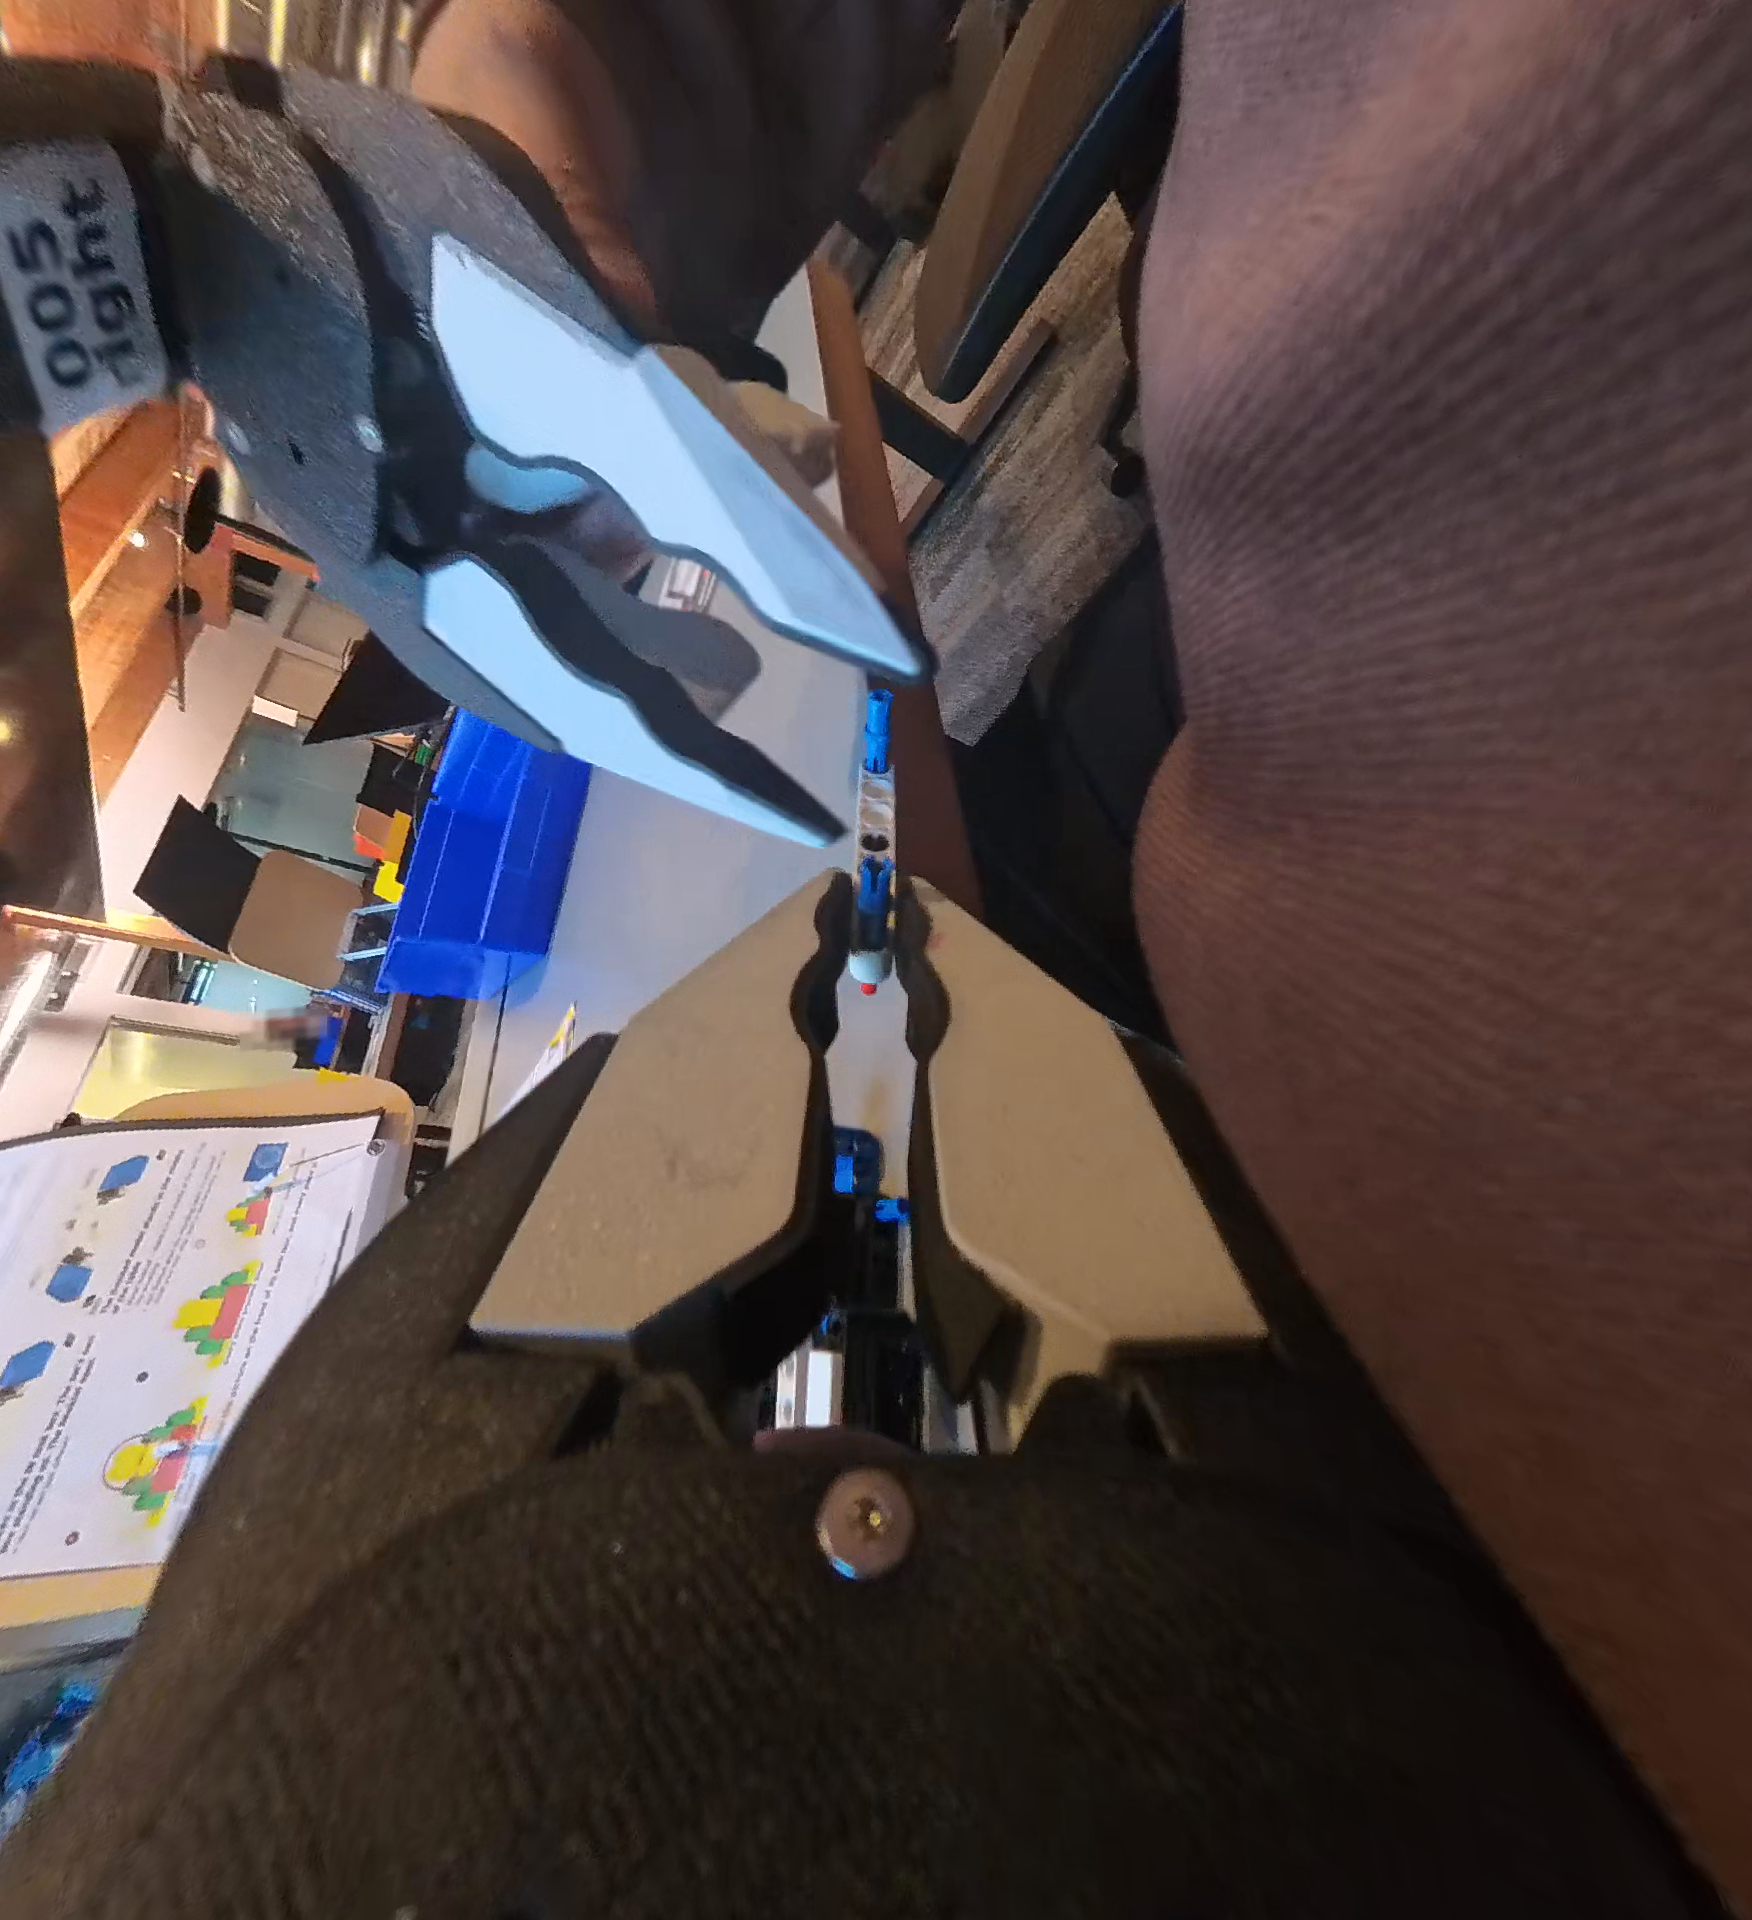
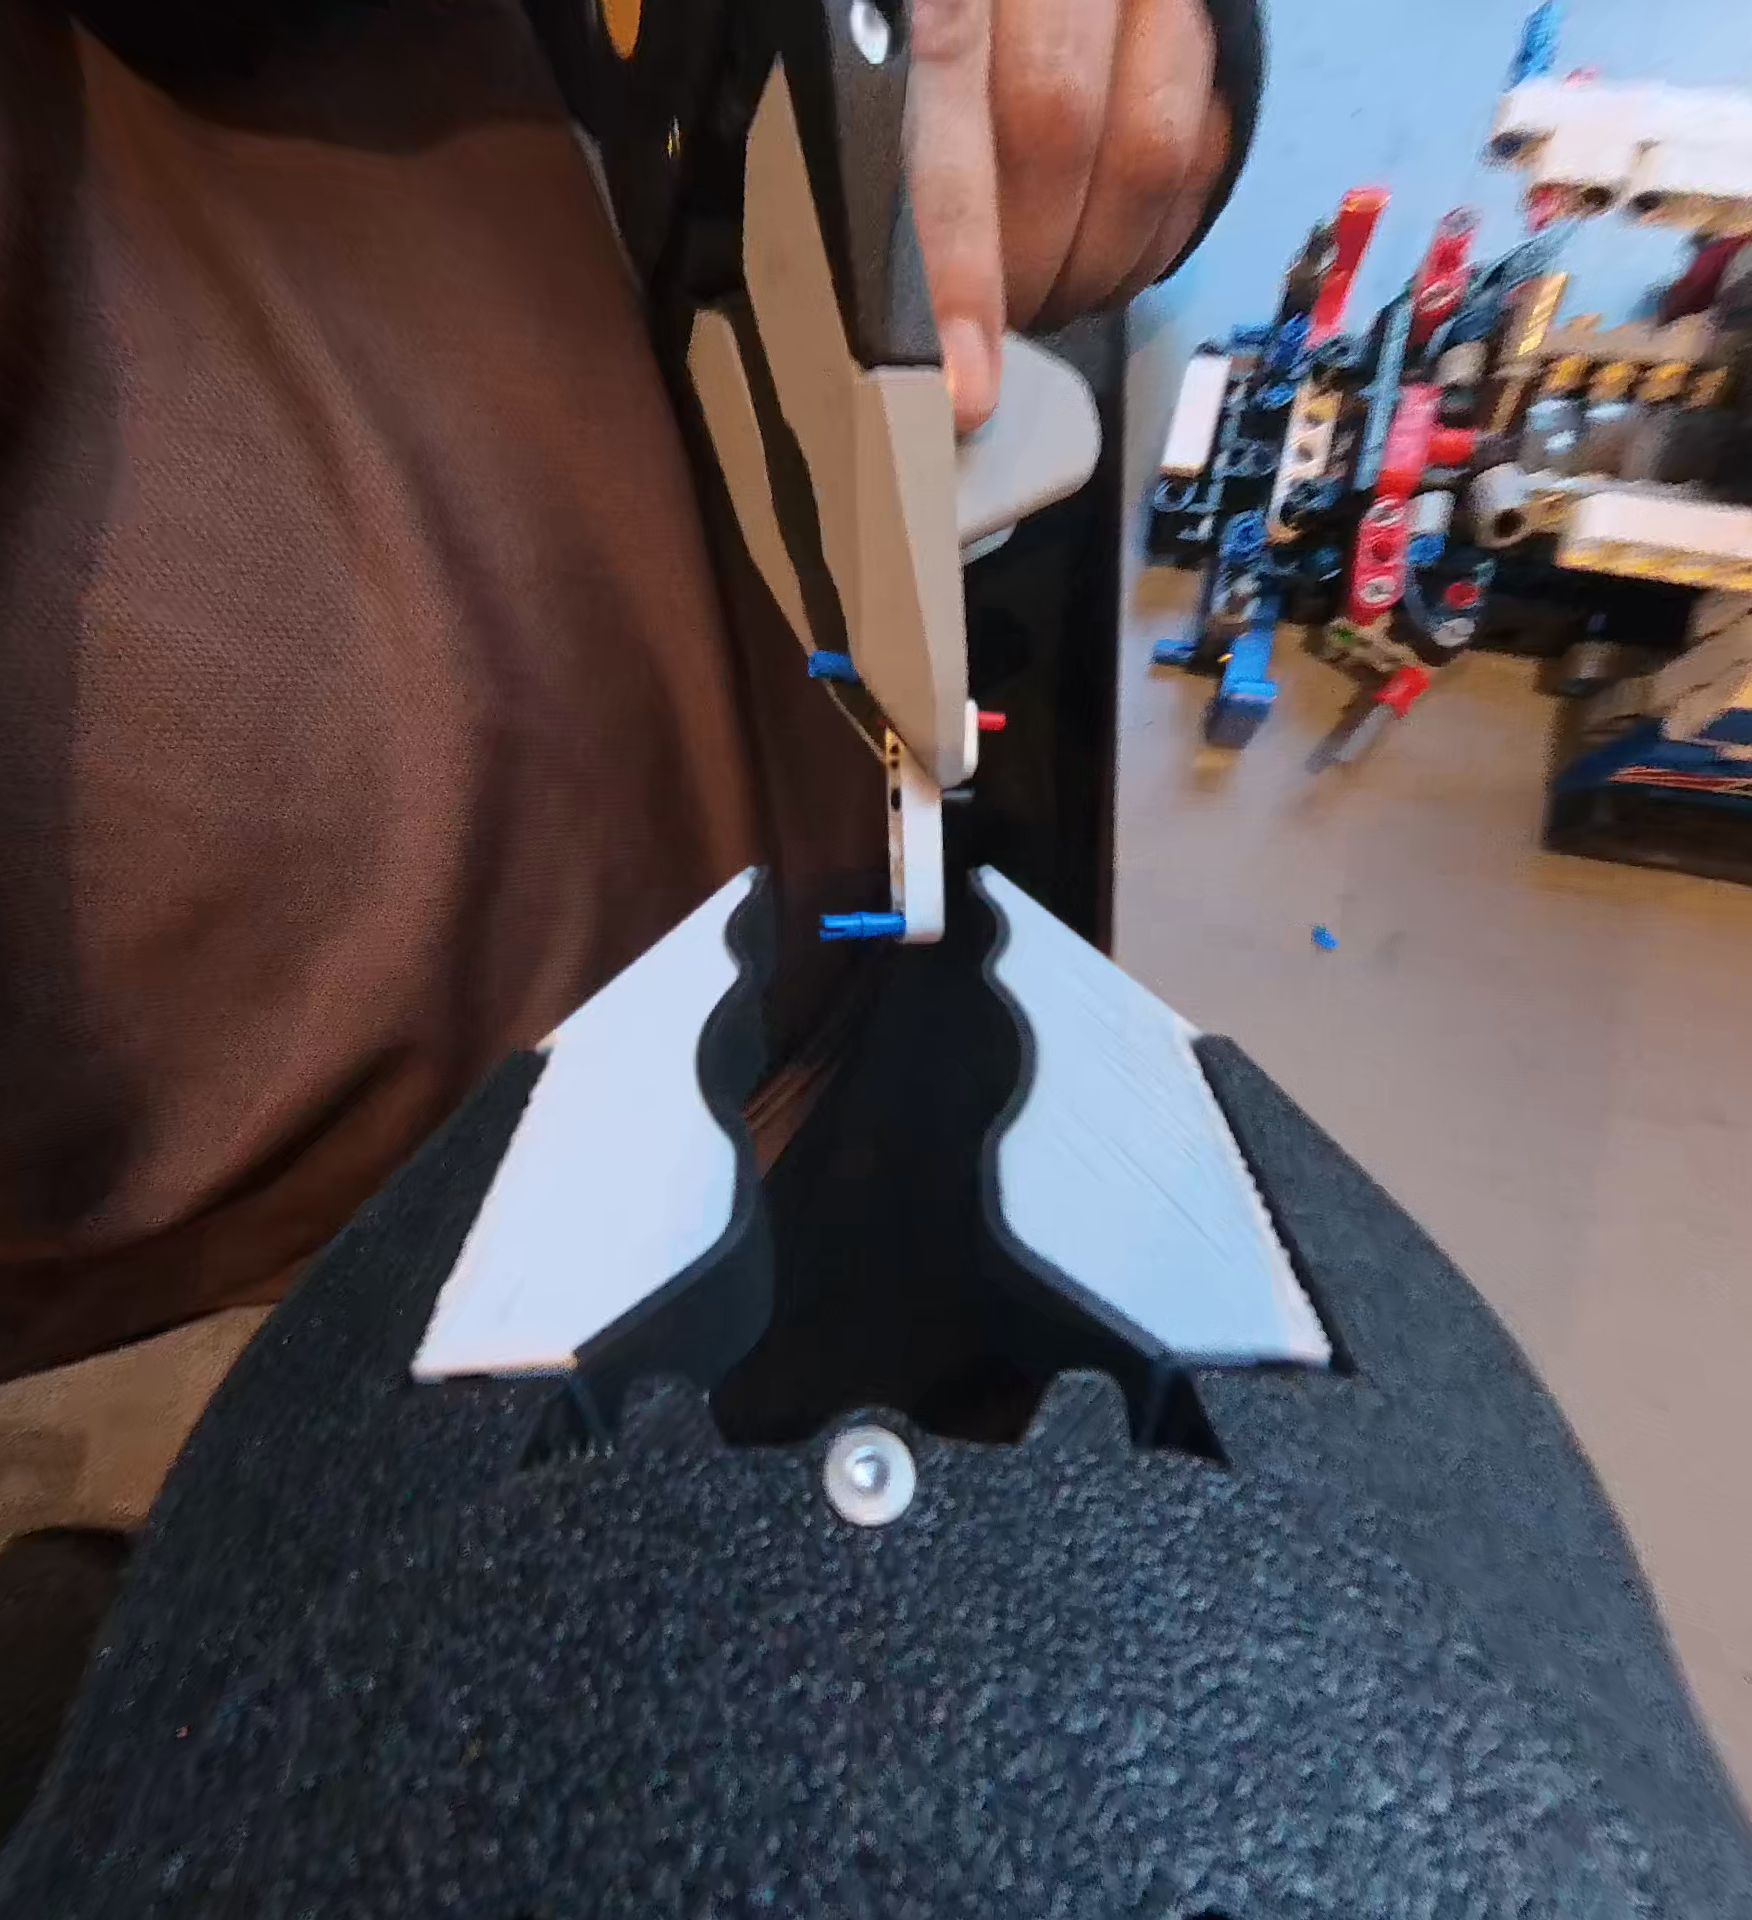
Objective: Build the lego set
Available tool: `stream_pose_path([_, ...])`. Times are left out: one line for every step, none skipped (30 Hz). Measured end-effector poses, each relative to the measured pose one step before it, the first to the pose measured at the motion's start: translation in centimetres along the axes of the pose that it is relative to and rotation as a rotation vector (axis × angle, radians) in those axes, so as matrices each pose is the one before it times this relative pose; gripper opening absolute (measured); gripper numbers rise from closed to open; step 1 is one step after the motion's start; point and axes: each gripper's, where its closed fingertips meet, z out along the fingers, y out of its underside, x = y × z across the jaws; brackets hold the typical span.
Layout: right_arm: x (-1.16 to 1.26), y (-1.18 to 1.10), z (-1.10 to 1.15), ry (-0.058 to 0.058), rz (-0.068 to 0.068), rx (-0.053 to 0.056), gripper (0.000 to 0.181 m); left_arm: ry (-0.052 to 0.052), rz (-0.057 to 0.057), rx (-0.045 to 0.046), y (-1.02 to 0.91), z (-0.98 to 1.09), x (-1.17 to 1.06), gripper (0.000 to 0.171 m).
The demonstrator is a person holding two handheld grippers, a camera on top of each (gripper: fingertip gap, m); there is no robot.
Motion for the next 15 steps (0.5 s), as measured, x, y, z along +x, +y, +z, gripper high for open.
stream_pose_path([-0.187, 0.544, 0.512, -0.0178, -0.0015, -0.032, 0.037, 0.0022, 0.0027, 0.00081, -0.118, -0.008, 0.044, 0.005])
stream_pose_path([-0.02, 0.466, 0.458, -0.0116, -0.0037, -0.0294, 0.036, 0.0014, 0.0023, 0.00101, -0.113, -0.002, 0.029, 0.006])
stream_pose_path([-0.105, 0.241, 0.417, -0.0192, -0.0036, -0.0171, 0.034, -0.0013, 0.0016, 0.00337, -0.127, 0.013, -0.015, 0.006])
stream_pose_path([-0.23, 0.042, 0.348, -0.0289, -0.004, -0.0086, 0.03, 0.0075, 0.0015, 0.0032, -0.108, 0.034, 0.128, 0.005])
stream_pose_path([-0.187, -0.045, 0.285, -0.0288, -0.0041, -0.0056, 0.027, 0.0139, 0.0013, 0.0036, -0.092, 0.061, 0.244, 0.005])
stream_pose_path([-0.201, 0.07, 0.241, -0.0313, -0.0016, -0.016, 0.027, 0.0136, 0.0001, 0.00191, -0.037, 0.08, 0.255, 0.005])
stream_pose_path([-0.139, 0.145, 0.197, -0.0274, 0.0001, -0.0255, 0.028, 0.0135, 0.0009, 0.00013, -0.007, 0.06, 0.246, 0.005])
stream_pose_path([-0.104, 0.094, 0.144, -0.0222, -0.0001, -0.0254, 0.028, 0.0069, -0.0005, 0.00096, -0.013, 0.031, 0.115, 0.005])
stream_pose_path([-0.065, 0.06, 0.098, -0.0181, -0.0003, -0.0249, 0.028, 0.0025, -0.0022, 0.00225, -0.015, -0.011, 0.04, 0.004])
stream_pose_path([-0.005, 0.013, 0.093, -0.0115, -0.0014, -0.0234, 0.028, 0.0015, 0.0001, 0.00036, 0.019, -0.02, 0.004, 0.004])
stream_pose_path([-0.001, 0.037, 0.102, -0.0075, -0.0059, -0.0231, 0.028, 0.0042, -0.0002, -0.00028, 0.03, -0.034, 0.058, 0.004])
stream_pose_path([0.041, 0.034, 0.111, -0.0004, -0.0121, -0.0212, 0.029, 0.0051, -0.0002, -0.00152, 0.055, -0.014, 0.079, 0.003])
stream_pose_path([0.126, 0.055, 0.095, 0.0082, -0.018, -0.0174, 0.028, 0.0032, -0.0001, -0.00325, 0.084, -0.023, 0.06, 0.003])
stream_pose_path([0.128, 0.003, 0.061, 0.0088, -0.0149, -0.0115, 0.028, 0.0019, -0.0013, -0.0016, 0.066, -0.057, 0.03, 0.003])
stream_pose_path([0.128, -0.044, 0.015, 0.0076, -0.0097, -0.0058, 0.028, -0.0006, -0.0025, -0.00155, 0.063, -0.073, -0.025, 0.003])
